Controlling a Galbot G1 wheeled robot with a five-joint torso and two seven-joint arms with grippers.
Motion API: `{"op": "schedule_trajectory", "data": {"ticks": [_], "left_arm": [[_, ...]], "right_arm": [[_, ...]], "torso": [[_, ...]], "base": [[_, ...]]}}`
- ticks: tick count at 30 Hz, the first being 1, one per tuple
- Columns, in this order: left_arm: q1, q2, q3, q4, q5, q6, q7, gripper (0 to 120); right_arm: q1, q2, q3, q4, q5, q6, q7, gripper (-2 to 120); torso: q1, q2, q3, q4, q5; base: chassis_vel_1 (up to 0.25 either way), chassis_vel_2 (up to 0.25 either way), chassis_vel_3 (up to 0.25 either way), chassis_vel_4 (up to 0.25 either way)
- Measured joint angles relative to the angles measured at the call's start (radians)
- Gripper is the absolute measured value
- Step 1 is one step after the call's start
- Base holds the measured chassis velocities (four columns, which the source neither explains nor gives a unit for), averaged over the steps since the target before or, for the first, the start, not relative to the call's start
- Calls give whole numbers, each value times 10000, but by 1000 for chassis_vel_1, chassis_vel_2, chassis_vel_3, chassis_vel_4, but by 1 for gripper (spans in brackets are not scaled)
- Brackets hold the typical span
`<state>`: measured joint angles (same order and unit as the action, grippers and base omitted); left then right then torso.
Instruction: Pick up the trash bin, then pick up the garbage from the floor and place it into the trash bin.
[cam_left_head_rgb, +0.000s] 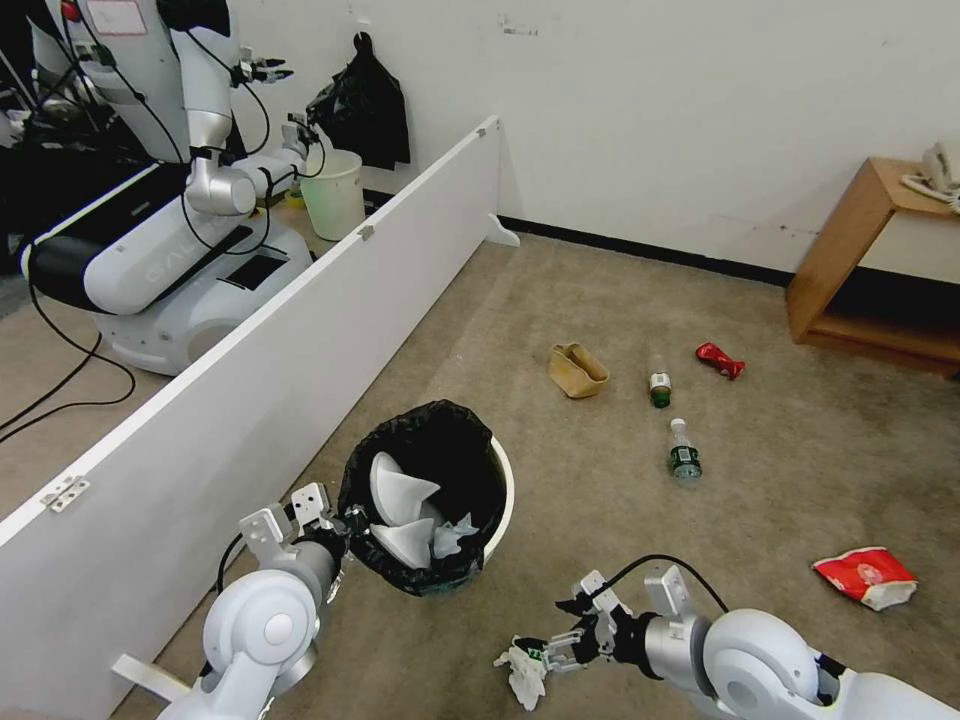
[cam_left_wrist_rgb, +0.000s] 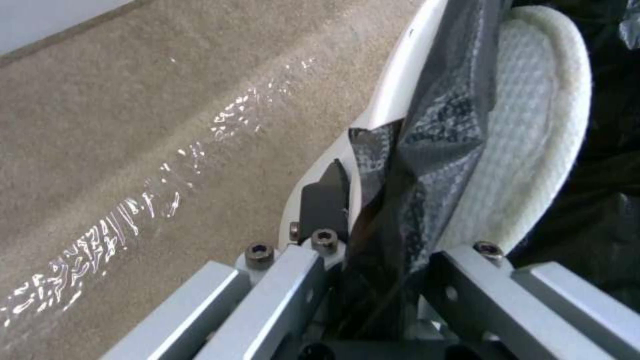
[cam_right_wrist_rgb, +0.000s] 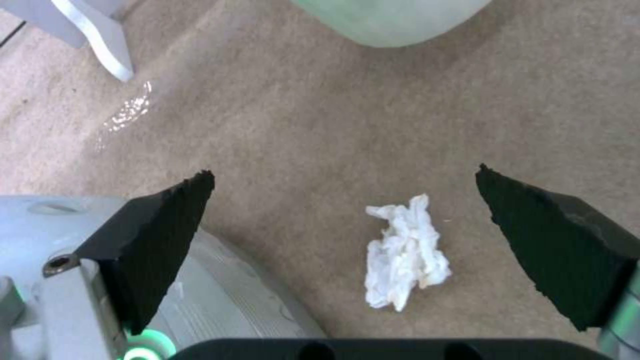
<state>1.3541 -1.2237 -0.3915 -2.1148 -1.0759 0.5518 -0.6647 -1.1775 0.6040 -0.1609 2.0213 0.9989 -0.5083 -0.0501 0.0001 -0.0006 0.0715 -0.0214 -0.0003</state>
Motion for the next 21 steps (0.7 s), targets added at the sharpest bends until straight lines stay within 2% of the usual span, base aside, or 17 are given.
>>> {"op": "schedule_trajectory", "data": {"ticks": [21], "left_arm": [[-20, -5, 29, 91, 87, -45, 101, 2]], "right_arm": [[318, 836, -917, -1374, -439, -35, -103, 100]], "torso": [[0, 0, 0, 0, 1]], "base": [[0, 0, 0, 0]]}}
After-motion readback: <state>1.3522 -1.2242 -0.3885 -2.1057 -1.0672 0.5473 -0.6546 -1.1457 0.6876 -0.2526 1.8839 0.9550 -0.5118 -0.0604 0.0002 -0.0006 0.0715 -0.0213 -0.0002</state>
